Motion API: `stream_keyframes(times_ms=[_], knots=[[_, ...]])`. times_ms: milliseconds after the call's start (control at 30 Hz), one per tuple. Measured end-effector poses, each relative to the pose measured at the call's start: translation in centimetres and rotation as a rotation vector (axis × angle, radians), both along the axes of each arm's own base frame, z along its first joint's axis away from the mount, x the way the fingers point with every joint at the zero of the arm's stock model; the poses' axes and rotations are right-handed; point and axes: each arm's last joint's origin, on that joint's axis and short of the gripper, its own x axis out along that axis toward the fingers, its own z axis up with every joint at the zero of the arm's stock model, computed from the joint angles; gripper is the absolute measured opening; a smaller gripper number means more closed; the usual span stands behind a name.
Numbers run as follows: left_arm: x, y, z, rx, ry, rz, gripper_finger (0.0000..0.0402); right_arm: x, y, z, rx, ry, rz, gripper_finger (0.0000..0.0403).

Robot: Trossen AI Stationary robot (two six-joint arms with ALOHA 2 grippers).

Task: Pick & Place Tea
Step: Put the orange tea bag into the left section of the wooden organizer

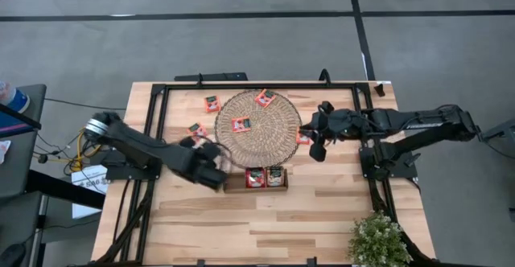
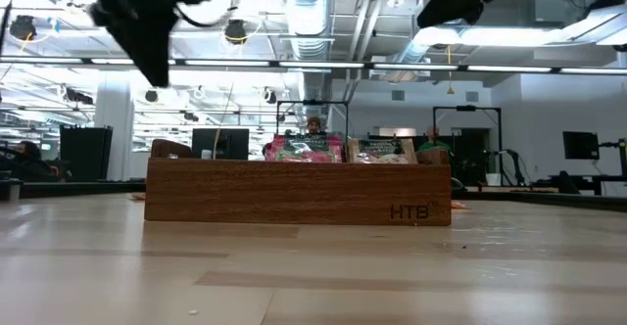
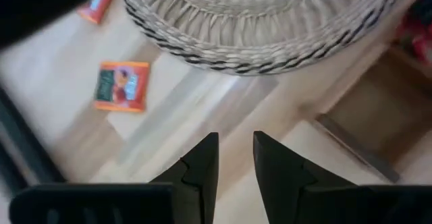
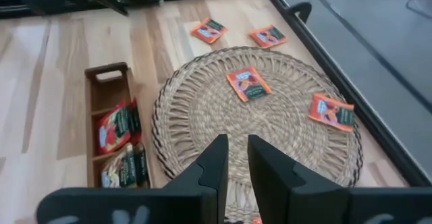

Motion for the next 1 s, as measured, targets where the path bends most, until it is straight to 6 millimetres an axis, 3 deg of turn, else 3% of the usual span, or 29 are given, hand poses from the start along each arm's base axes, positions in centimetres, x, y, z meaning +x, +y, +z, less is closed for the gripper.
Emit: stream_keyframes(times_ms=[200, 467, 600, 767, 1000], knots=[[-6.3, 2.5, 0.9, -0.07, -0.27, 0.058, 0.0086, 0.2, -2.3, -0.2, 0.108, -0.004, -0.025, 0.0049], [-12.4, 5.2, -1.2, -0.233, -0.531, 0.056, 0.0086, 1.1, -5.0, -1.6, 0.152, 0.061, -0.106, 0.0049], [-13.8, 5.7, -2.3, -0.306, -0.643, 0.021, 0.0086, 2.4, -6.1, -3.3, 0.22, 0.142, -0.1, 0.0049], [-14.7, 6.2, -3.8, -0.359, -0.658, 0.011, 0.0086, 4.0, -7.7, -5.0, 0.277, 0.373, -0.159, 0.0049], [-14.7, 6.4, -4.3, -0.377, -0.604, -0.075, 0.0086, 6.0, -10.1, -5.5, 0.32, 0.491, -0.227, 0.0049]])
